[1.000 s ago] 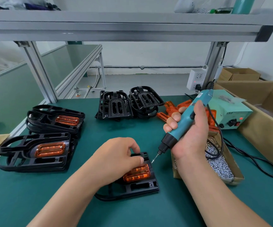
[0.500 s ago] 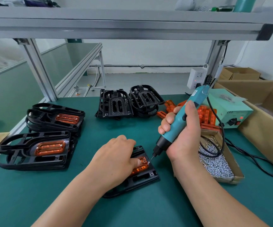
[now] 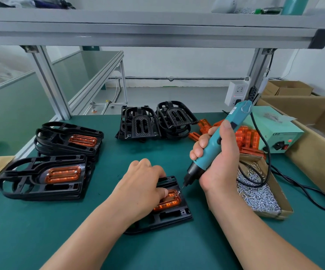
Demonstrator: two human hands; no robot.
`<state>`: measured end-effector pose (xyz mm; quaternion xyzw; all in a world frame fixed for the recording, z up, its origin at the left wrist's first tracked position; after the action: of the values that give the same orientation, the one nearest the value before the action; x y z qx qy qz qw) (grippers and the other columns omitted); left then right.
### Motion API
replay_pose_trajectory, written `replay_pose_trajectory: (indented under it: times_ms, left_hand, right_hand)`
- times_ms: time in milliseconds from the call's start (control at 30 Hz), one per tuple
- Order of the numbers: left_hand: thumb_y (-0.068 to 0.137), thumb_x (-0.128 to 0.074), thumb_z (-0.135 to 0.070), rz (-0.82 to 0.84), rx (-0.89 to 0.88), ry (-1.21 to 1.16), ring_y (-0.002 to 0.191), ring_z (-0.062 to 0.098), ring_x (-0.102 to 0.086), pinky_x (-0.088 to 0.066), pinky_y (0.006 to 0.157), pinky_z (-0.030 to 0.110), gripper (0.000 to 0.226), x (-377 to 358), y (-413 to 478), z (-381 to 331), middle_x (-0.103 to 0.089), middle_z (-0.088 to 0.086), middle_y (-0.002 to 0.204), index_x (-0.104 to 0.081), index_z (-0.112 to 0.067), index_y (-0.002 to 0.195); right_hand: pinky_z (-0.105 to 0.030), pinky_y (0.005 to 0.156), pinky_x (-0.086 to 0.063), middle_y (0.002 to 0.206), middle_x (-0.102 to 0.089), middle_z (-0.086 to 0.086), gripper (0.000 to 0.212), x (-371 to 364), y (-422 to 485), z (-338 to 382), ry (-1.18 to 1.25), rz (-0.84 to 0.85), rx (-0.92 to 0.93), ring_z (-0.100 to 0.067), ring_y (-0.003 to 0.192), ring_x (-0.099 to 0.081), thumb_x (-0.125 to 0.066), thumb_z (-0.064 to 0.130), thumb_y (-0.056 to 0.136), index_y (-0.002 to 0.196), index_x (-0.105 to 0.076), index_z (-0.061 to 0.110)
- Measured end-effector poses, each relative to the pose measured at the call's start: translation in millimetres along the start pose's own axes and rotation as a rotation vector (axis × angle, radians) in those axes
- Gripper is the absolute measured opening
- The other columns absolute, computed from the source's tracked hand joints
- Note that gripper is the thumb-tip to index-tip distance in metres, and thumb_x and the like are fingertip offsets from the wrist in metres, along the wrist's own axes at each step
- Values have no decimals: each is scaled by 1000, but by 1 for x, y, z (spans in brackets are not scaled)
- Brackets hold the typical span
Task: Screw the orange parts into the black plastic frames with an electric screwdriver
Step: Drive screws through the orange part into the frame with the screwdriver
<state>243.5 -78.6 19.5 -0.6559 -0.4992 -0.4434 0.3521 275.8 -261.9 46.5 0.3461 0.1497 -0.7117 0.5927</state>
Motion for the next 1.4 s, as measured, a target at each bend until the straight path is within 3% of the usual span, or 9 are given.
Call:
replay_pose_trajectory:
  times_ms: [467, 567, 800, 1233, 1400]
  left_hand:
    - [91, -72, -50, -8, -15, -43, 108, 16, -36, -36, 84, 33, 32, -2, 5, 2, -37, -15, 97, -62, -39, 120]
    - [91, -72, -49, -9, -19, -49, 107, 17, -36, -35, 82, 32, 30, -2, 6, 1, -38, -14, 96, -63, -39, 118]
    - [89, -76, -44, -2, -29, -101, 106, 19, -39, -42, 85, 36, 34, -2, 6, 2, -40, -9, 95, -63, -36, 120]
    - [91, -76, -40, 11, -23, -116, 110, 21, -42, -46, 93, 40, 37, -1, 6, 1, -43, -8, 97, -63, -32, 125]
    - [91, -76, -39, 23, -14, -120, 114, 21, -42, -45, 94, 40, 40, -1, 7, 1, -46, -5, 103, -64, -32, 128]
  right_hand:
    - [-31, 54, -42, 72, -50, -9, 50, -21, -10, 4, -129, 151, 82, -23, 51, -46, -73, 53, 93, 105, -50, 11]
    - [-32, 54, -43, 73, -50, -10, 56, -34, -15, 6, -171, 255, 105, -24, 51, -46, -77, 61, 91, 102, -51, 12]
    - [-41, 58, -43, 73, -50, -17, 53, -60, -34, 1, -334, 482, 171, -31, 56, -48, -69, 58, 100, 101, -52, 8]
    - [-34, 51, -40, 68, -45, -14, 65, -68, -30, -10, -341, 482, 97, -26, 49, -42, -71, 64, 96, 90, -46, 4]
    - [-30, 52, -42, 68, -46, -11, 59, -67, -30, -8, -305, 481, 96, -23, 49, -43, -74, 61, 94, 88, -48, 8]
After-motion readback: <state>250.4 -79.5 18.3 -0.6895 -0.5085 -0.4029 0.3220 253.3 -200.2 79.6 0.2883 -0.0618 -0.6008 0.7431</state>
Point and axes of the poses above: each hand's wrist, its own y-axis towards the middle knuckle, its own x-axis out of the back of the hand, z = x × y, the point moved 9 cm from there along y, towards the middle knuckle
